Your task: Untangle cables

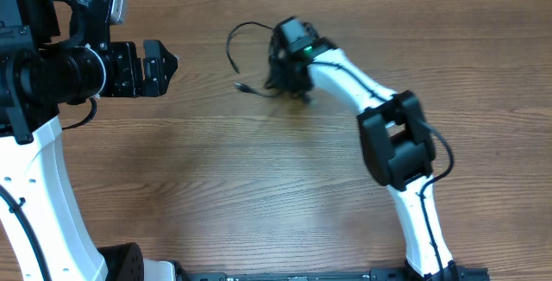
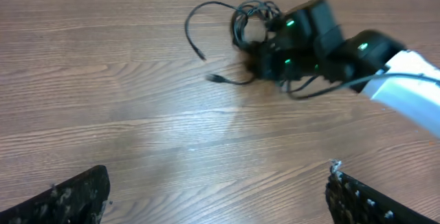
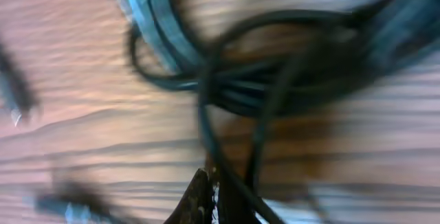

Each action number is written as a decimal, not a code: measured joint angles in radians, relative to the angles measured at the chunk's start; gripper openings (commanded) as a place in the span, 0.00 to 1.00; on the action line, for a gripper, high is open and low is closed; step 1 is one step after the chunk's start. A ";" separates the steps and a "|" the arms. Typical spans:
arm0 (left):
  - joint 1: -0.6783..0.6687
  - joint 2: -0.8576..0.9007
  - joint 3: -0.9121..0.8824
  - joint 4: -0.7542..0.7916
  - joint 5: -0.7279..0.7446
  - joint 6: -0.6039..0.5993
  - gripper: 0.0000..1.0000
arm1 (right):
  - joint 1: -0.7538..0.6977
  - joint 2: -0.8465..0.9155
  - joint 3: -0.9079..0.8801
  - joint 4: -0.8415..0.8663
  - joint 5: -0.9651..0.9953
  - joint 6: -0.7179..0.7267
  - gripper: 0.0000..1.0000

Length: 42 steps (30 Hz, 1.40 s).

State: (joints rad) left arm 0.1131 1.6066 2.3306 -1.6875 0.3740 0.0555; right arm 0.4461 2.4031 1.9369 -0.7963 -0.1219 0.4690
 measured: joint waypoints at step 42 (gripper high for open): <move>0.000 0.000 0.000 0.000 0.005 0.030 1.00 | -0.013 -0.027 -0.013 0.129 0.148 1.238 0.63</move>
State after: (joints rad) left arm 0.1131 1.6066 2.3306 -1.6875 0.3790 0.0856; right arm 0.4335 2.3760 1.9240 -0.6678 0.0265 1.7073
